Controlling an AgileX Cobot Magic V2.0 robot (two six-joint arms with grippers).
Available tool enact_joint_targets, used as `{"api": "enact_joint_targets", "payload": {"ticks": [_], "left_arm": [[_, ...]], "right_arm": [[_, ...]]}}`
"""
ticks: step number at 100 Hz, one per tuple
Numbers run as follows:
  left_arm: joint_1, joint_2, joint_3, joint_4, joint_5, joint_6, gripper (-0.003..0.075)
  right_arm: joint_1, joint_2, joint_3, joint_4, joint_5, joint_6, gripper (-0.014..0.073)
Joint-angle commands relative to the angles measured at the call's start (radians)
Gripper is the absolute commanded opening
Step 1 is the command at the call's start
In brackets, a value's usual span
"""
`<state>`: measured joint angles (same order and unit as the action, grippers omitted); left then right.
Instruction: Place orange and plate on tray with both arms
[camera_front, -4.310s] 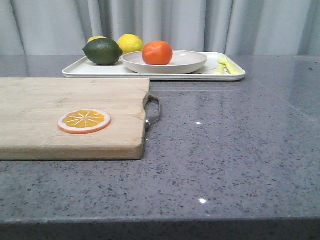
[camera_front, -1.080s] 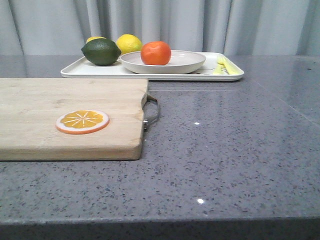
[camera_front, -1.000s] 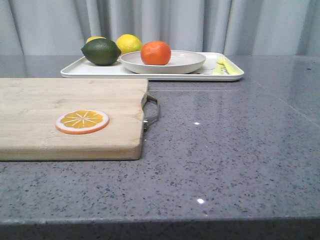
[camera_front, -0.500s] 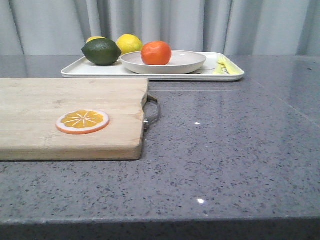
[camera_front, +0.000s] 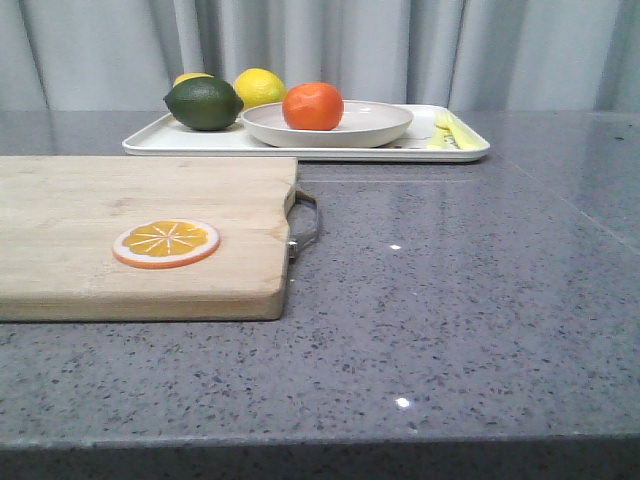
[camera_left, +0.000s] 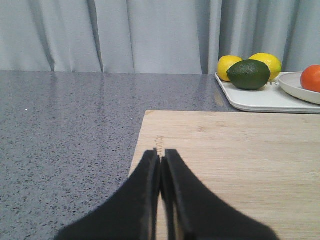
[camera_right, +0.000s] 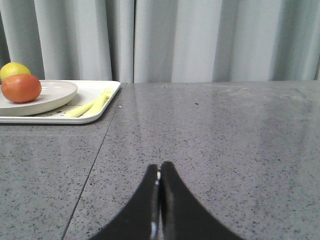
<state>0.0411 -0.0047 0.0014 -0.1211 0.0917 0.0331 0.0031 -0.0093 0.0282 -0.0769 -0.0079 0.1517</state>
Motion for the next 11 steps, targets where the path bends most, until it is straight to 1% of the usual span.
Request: {"api": "enact_joint_targets", "payload": {"ticks": [1, 11], "left_arm": [[-0.001, -0.034, 0.008, -0.001, -0.071, -0.008, -0.002], [-0.001, -0.034, 0.008, -0.001, -0.071, -0.008, -0.002]], "right_arm": [[-0.006, -0.014, -0.022, -0.015, -0.079, 0.002, -0.0068], [-0.006, -0.014, -0.022, -0.015, -0.079, 0.002, -0.0068]]}}
